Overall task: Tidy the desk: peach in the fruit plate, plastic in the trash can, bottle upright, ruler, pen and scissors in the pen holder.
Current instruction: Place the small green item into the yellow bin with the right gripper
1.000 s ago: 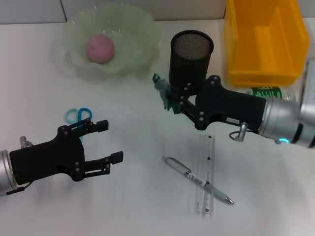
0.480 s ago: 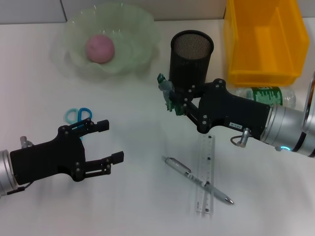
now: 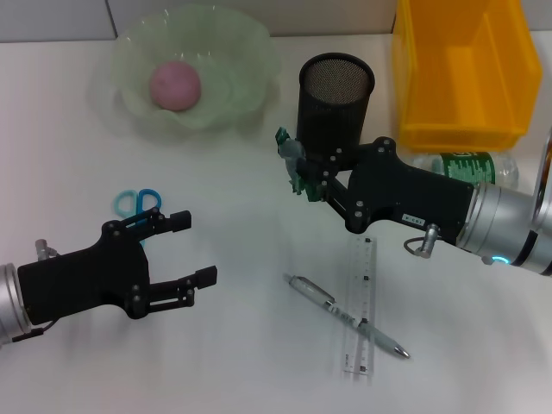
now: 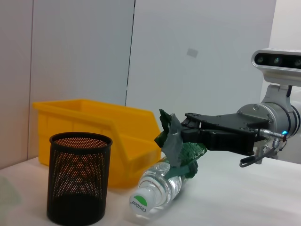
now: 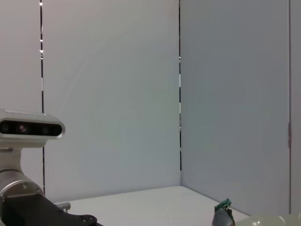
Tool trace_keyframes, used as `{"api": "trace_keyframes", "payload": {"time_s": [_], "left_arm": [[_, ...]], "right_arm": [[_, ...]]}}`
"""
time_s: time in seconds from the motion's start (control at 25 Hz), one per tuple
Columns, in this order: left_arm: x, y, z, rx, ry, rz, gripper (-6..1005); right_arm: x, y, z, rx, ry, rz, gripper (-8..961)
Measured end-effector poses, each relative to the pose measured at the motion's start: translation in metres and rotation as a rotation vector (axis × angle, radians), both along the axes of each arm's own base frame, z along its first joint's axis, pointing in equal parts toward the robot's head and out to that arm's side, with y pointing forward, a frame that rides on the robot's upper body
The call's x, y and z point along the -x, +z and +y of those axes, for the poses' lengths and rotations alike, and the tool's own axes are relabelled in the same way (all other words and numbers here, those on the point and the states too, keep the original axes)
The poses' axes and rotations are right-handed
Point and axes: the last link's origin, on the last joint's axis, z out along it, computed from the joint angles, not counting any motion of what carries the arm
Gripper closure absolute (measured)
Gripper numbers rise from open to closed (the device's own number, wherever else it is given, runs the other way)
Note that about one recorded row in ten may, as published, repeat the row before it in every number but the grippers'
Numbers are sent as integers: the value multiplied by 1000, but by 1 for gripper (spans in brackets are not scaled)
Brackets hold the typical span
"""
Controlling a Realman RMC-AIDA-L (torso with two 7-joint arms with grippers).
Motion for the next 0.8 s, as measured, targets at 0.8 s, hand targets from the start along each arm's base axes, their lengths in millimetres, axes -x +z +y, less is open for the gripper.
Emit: {"api": "trace_keyframes", "payload": {"time_s": [0.8], "left_arm": [[-1, 0, 2, -4, -4, 6, 154]], "right_arm": [[-27, 30, 28, -308, -280, 122, 937]]}}
